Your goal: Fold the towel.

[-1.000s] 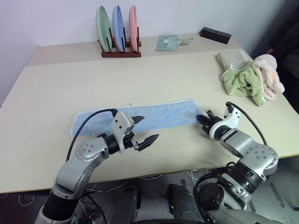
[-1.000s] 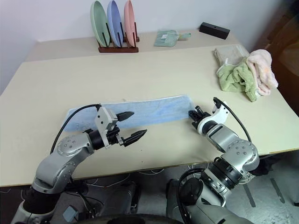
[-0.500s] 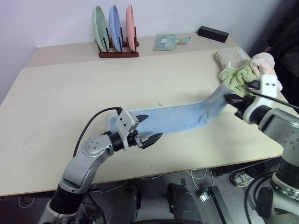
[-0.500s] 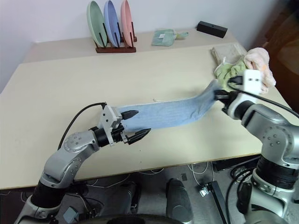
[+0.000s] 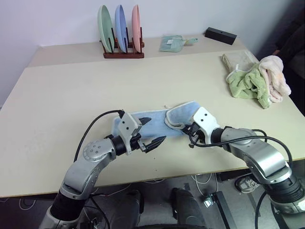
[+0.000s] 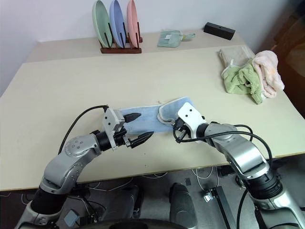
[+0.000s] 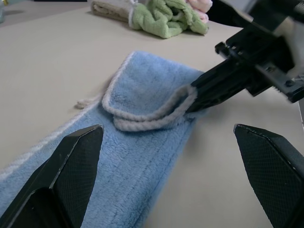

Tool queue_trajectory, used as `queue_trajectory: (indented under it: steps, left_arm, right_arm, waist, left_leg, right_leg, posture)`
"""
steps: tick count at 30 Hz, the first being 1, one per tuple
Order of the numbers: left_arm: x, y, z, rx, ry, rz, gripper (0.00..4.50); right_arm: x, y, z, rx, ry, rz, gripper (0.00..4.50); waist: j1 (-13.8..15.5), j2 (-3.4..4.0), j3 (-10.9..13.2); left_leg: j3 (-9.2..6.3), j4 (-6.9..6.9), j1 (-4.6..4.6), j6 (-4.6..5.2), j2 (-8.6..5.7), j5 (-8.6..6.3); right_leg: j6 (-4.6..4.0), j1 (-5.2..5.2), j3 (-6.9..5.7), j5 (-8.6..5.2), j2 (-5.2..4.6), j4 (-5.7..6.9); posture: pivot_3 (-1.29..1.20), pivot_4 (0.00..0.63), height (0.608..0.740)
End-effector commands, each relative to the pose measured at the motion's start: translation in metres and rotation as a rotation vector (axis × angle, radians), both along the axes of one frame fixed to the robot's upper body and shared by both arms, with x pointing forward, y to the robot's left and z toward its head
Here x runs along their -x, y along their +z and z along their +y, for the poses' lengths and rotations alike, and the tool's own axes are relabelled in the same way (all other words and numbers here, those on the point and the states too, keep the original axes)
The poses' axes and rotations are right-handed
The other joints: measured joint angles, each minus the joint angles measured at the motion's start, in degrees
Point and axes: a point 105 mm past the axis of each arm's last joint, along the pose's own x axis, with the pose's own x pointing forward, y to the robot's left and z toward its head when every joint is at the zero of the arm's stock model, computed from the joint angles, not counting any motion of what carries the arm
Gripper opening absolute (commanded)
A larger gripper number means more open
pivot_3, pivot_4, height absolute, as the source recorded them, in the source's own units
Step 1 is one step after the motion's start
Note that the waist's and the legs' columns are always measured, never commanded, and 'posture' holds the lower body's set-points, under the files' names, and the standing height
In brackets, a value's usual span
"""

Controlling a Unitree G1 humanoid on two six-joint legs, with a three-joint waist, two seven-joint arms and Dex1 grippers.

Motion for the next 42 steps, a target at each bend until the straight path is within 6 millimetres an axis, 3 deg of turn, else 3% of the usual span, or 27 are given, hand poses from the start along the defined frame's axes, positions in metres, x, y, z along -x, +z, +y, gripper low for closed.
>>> queue_trajectory:
  steps: [1, 3, 6, 12, 16, 18, 20, 25, 26, 31, 34, 37, 40, 42]
  left_arm:
    - [0.004, 0.008, -0.002, -0.002, -0.014, -0.034, 4.50]
    - [0.004, 0.009, -0.003, -0.002, -0.015, -0.035, 4.50]
    - [0.003, 0.010, -0.003, -0.003, -0.017, -0.037, 4.50]
    - [0.000, 0.010, 0.007, -0.006, 0.024, -0.036, 4.50]
    - [-0.009, 0.009, 0.037, -0.004, 0.142, -0.021, 4.50]
    - [-0.014, 0.006, 0.060, -0.010, 0.224, -0.007, 4.50]
    - [-0.014, 0.002, 0.078, -0.020, 0.288, 0.009, 4.50]
    - [-0.006, -0.005, 0.093, -0.010, 0.342, 0.052, 4.50]
    - [-0.003, -0.006, 0.094, -0.003, 0.348, 0.063, 4.50]
    - [0.016, -0.015, 0.094, 0.046, 0.387, 0.147, 4.50]
    - [0.027, -0.021, 0.095, 0.122, 0.432, 0.227, 4.50]
    - [0.037, -0.024, 0.093, 0.209, 0.476, 0.298, 4.50]
    - [0.045, -0.029, 0.086, 0.317, 0.512, 0.410, 4.50]
    - [0.047, -0.034, 0.083, 0.357, 0.530, 0.476, 4.50]
  right_arm:
    - [-0.005, 0.014, 0.007, -0.018, 0.018, -0.066, 0.05]
    - [-0.006, 0.015, 0.011, -0.032, 0.027, -0.067, 0.28]
    - [-0.001, 0.018, 0.017, -0.060, 0.059, -0.053, 1.26]
    - [0.026, 0.039, 0.009, -0.094, 0.223, -0.064, 4.26]
    - [0.032, 0.069, -0.004, -0.224, 0.269, -0.086, 4.26]
    - [0.010, 0.076, -0.015, -0.253, 0.172, -0.124, 3.61]
    - [-0.009, 0.070, -0.023, -0.222, 0.107, -0.147, 2.90]
    - [-0.034, 0.036, -0.016, -0.188, 0.066, -0.127, 0.29]
    - [-0.036, 0.028, -0.014, -0.185, 0.069, -0.115, 0.09]
    - [-0.036, -0.016, -0.007, -0.131, 0.087, -0.047, 0.09]
    - [-0.036, -0.024, -0.009, -0.103, 0.088, -0.053, 0.09]
    - [-0.042, -0.006, -0.012, -0.134, 0.086, -0.107, 0.09]
    - [-0.047, 0.039, -0.011, -0.204, 0.127, -0.209, 0.91]
    - [-0.045, 0.056, -0.007, -0.198, 0.177, -0.248, 1.83]
  waist:
    - [0.00, 0.00, 0.00]
    - [-0.02, 0.00, 0.00]
    - [-0.04, 0.00, 0.00]
    - [0.45, 0.00, 0.00]
    - [0.59, 0.00, 0.01]
    - [0.61, -0.01, 0.01]
    - [0.56, -0.02, 0.00]
    - [0.98, -0.04, 0.01]
    - [1.02, -0.04, 0.01]
    - [1.00, -0.03, 0.01]
    - [0.97, -0.04, -0.01]
    - [1.01, -0.05, -0.02]
    - [1.04, -0.03, 0.01]
    - [1.07, -0.03, 0.01]
  left_leg:
    - [0.00, 0.00, 0.00, 0.00, 0.00, 0.00]
    - [-0.01, 0.00, 0.00, 0.00, 0.00, 0.00]
    - [-0.01, -0.01, 0.00, 0.00, 0.00, 0.00]
    - [-0.02, 0.00, -0.01, 0.00, -0.02, 0.00]
    - [0.01, -0.01, 0.01, 0.01, 0.03, -0.01]
    - [0.00, -0.01, 0.04, 0.00, 0.08, -0.01]
    - [0.01, -0.01, 0.05, 0.00, 0.10, 0.00]
    - [0.00, -0.08, 0.03, -0.01, 0.07, -0.01]
    - [0.00, -0.08, 0.03, -0.02, 0.06, -0.01]
    - [0.00, -0.06, 0.02, -0.03, 0.04, -0.01]
    - [0.01, -0.07, 0.04, -0.03, 0.04, -0.01]
    - [-0.02, -0.05, 0.06, -0.04, 0.06, 0.00]
    - [0.00, -0.02, 0.05, -0.04, 0.05, 0.00]
    - [-0.01, -0.01, 0.05, -0.04, 0.05, 0.00]
  right_leg:
    - [0.00, 0.00, 0.00, 0.00, 0.00, 0.00]
    - [0.00, 0.00, 0.00, 0.00, 0.01, 0.00]
    - [0.00, 0.00, 0.00, 0.00, 0.01, 0.00]
    - [0.00, 0.00, 0.00, 0.00, 0.00, -0.01]
    - [0.00, 0.00, 0.01, 0.00, 0.03, -0.02]
    - [-0.01, 0.00, 0.00, 0.01, 0.09, 0.00]
    - [-0.04, 0.00, 0.00, 0.00, 0.11, 0.00]
    - [-0.04, -0.02, 0.00, 0.01, 0.09, -0.03]
    - [-0.04, -0.02, 0.00, 0.01, 0.08, -0.03]
    - [-0.05, -0.03, 0.02, 0.02, 0.05, -0.02]
    - [-0.05, -0.03, 0.04, 0.02, 0.05, -0.01]
    - [-0.07, -0.01, 0.02, 0.01, 0.07, 0.01]
    - [-0.17, -0.01, 0.05, -0.04, 0.06, 0.00]
    - [-0.17, -0.01, 0.04, -0.04, 0.06, 0.02]
  posture:
    - [0.00, 0.150, 0.740]
    - [0.00, 0.150, 0.740]
    - [0.00, 0.150, 0.740]
    - [0.00, 0.150, 0.740]
    - [0.00, 0.150, 0.740]
    - [0.00, 0.150, 0.740]
    - [0.00, 0.150, 0.740]
    - [0.00, 0.150, 0.740]
    - [0.00, 0.150, 0.740]
    - [0.00, 0.150, 0.740]
    - [0.00, 0.150, 0.740]
    - [0.00, 0.150, 0.740]
    - [0.00, 0.150, 0.740]
    - [0.00, 0.150, 0.740]
